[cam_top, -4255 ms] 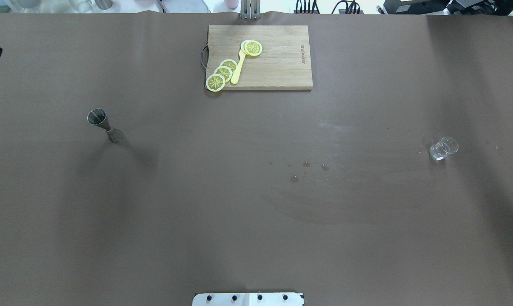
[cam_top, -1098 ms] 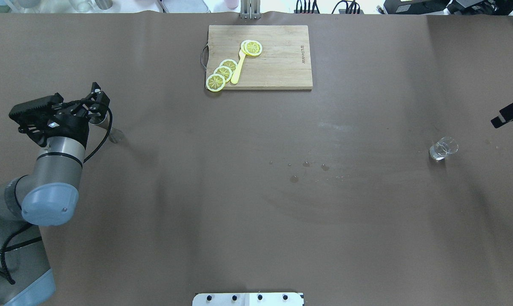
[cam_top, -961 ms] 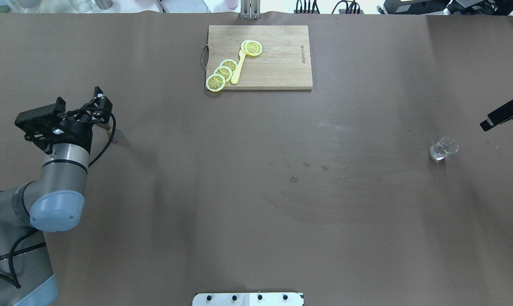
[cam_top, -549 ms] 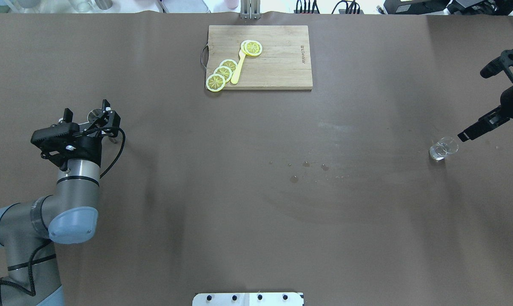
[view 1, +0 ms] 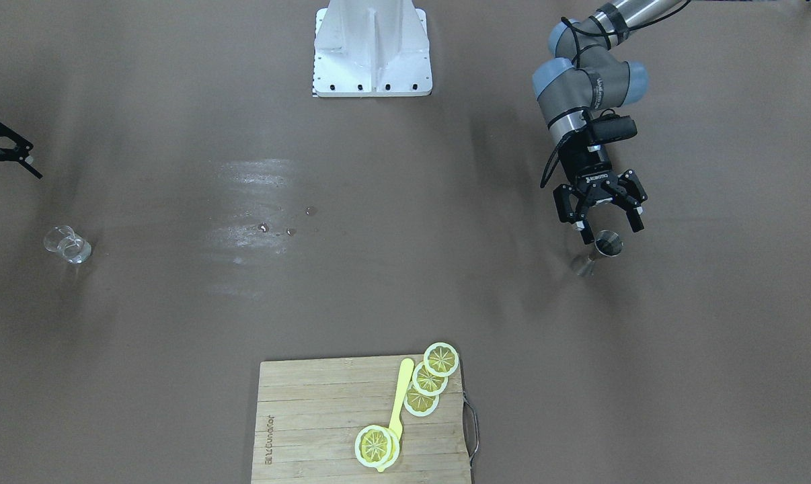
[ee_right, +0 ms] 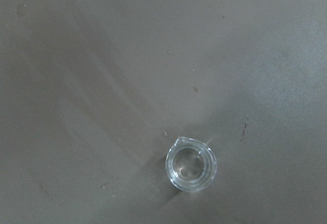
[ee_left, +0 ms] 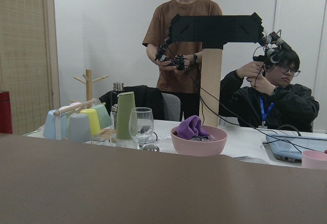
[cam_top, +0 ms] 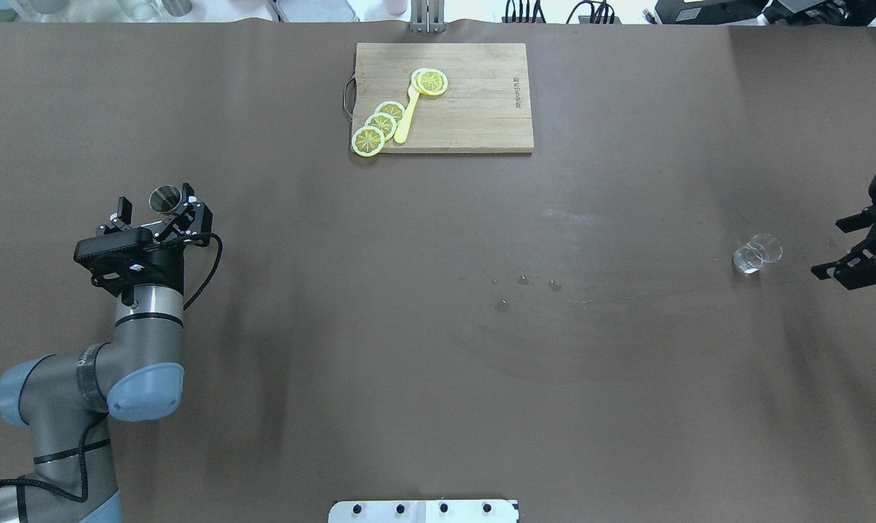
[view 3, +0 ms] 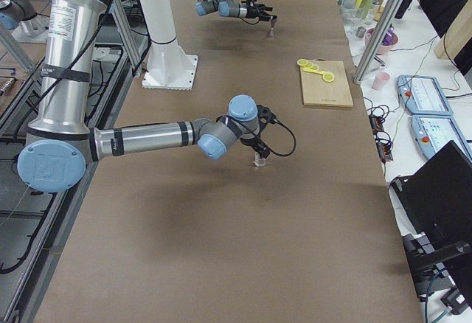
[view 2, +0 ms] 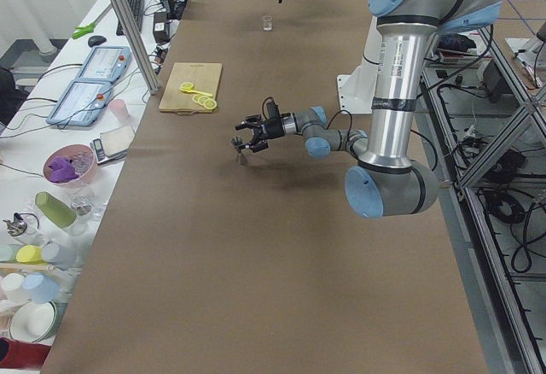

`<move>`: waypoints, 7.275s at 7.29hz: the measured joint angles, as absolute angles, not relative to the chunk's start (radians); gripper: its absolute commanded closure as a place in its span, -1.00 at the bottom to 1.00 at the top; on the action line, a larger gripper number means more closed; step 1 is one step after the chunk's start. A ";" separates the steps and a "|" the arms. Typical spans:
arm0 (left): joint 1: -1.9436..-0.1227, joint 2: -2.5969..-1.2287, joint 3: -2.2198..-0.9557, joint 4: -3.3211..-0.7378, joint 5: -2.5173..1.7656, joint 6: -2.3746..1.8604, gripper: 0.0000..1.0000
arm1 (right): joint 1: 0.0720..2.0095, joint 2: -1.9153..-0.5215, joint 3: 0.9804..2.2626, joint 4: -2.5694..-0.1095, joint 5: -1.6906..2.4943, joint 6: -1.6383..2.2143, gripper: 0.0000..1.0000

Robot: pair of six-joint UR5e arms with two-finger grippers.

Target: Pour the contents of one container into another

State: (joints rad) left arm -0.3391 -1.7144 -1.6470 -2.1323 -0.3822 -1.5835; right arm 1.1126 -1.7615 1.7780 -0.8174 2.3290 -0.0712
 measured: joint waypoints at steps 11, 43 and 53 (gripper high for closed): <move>-0.331 -1.808 -1.450 -2.130 -0.378 -1.691 -0.91 | 1.129 -1.618 1.348 -0.229 2.428 -0.080 -1.00; -0.375 -1.977 -1.716 -2.417 -0.875 -0.596 1.00 | 0.993 -1.461 1.134 0.140 2.334 0.124 1.00; -0.644 -2.171 -1.537 -2.601 -1.740 -0.128 1.00 | 0.893 -1.425 1.675 -0.568 2.301 0.118 1.00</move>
State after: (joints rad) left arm -0.6440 -2.1705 -1.5373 -2.6013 -1.7397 -0.1281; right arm 0.8933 -1.4254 1.6746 -0.5682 2.3014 0.1183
